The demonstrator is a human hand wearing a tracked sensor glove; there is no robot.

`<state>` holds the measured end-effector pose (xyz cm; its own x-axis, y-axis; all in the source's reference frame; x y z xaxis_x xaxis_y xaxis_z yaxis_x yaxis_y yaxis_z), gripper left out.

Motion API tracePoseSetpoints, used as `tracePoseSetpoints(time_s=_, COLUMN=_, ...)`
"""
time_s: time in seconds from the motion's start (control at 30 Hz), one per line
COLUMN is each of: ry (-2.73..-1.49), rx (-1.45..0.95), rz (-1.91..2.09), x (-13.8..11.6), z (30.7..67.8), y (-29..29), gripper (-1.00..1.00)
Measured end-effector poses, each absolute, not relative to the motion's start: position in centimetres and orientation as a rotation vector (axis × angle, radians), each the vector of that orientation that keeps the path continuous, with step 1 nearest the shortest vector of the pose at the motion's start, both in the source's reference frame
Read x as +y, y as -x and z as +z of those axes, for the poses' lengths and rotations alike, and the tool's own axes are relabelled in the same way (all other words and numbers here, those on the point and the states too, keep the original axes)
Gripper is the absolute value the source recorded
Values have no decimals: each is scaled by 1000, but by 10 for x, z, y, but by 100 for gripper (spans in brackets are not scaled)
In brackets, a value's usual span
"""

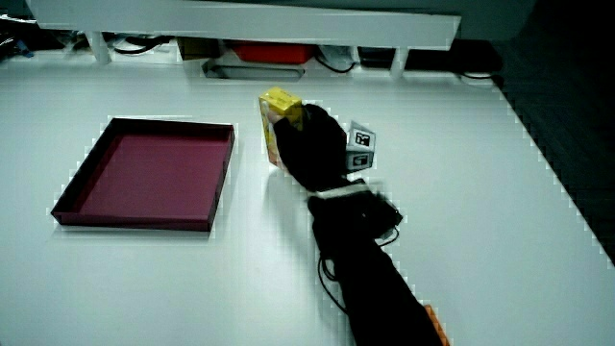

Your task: Place ice redtea

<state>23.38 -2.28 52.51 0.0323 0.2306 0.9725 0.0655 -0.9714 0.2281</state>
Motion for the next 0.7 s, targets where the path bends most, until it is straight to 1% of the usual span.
tracePoseSetpoints(time_s=0.2, ry=-2145, rx=190, rz=2125, x=-25, z=507, y=-217, gripper=-100)
tracePoseSetpoints(time_s=0.23, ry=-2156, rx=174, rz=2106, x=-25, z=505, y=-215, gripper=-100)
tracePoseSetpoints(time_s=0.47, ry=-2091, rx=47, rz=2147, x=-29, z=484, y=-187, gripper=-100)
tracePoseSetpoints(time_s=0.63, ry=-2061, rx=-48, rz=2157, x=-31, z=477, y=-166, gripper=-100)
tracePoseSetpoints(time_s=0.7, ry=-2028, rx=-72, rz=2151, x=-30, z=477, y=-157, gripper=-100)
